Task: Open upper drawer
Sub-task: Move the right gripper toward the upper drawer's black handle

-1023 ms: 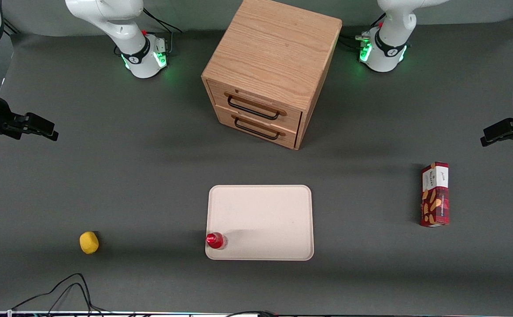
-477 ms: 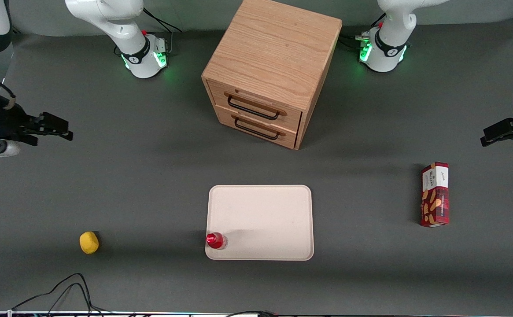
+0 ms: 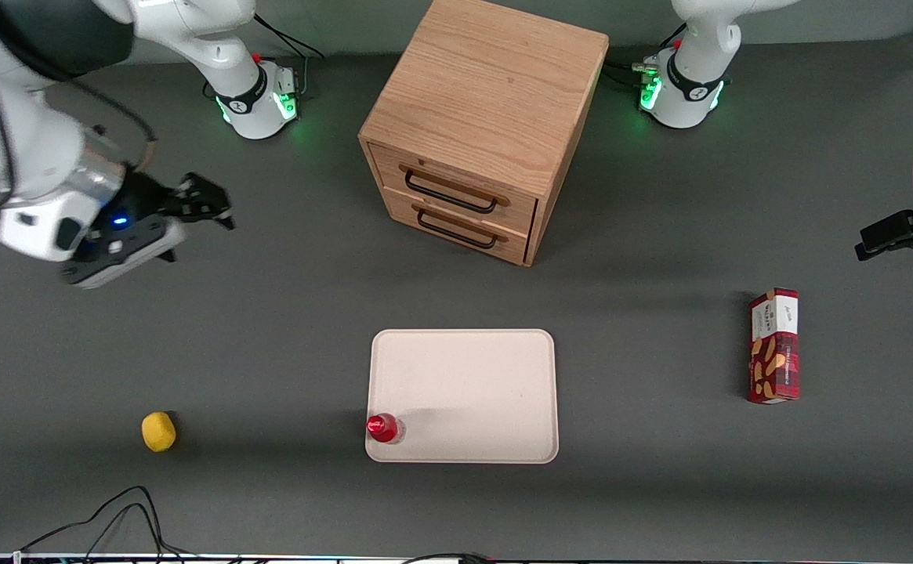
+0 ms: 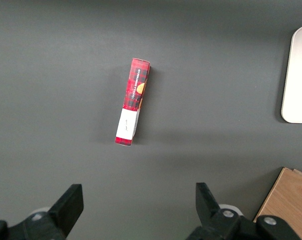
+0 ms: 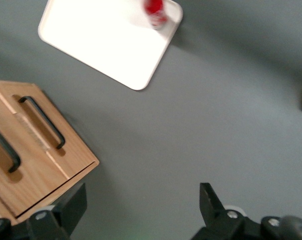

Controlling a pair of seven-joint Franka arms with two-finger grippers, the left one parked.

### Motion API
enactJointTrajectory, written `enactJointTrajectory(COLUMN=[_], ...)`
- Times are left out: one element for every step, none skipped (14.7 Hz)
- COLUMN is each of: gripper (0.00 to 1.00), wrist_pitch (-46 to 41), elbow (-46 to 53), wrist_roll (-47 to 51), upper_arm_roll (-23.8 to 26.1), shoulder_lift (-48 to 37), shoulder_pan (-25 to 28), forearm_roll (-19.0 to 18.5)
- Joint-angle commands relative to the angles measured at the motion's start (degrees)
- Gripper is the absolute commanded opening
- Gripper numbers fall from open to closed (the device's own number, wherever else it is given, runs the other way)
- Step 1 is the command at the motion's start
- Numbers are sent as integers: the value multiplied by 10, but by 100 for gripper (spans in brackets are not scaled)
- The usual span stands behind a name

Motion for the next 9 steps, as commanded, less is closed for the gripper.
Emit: enactJointTrajectory(gripper=[100, 100, 100, 100, 100, 100, 100, 100, 100], wrist_pitch=[-14, -13, -13, -12, -9, -7, -7, -7, -6], elbow=[57, 61, 71, 78, 84, 93, 104, 111, 119], wrist_roll=[-11, -11, -10, -9, -5, -4, -4, -4, -5], upper_arm_roll=[-2, -3, -3, -3, -3, -2, -3, -3, -3], shoulder_lift=[39, 48, 54, 62, 72, 82, 97, 109, 120], shoulder_pan=[70, 94, 113, 140, 162, 178, 200, 220, 228], forearm_roll=[-24, -22, -20, -22, -21, -22, -22, -24, -24])
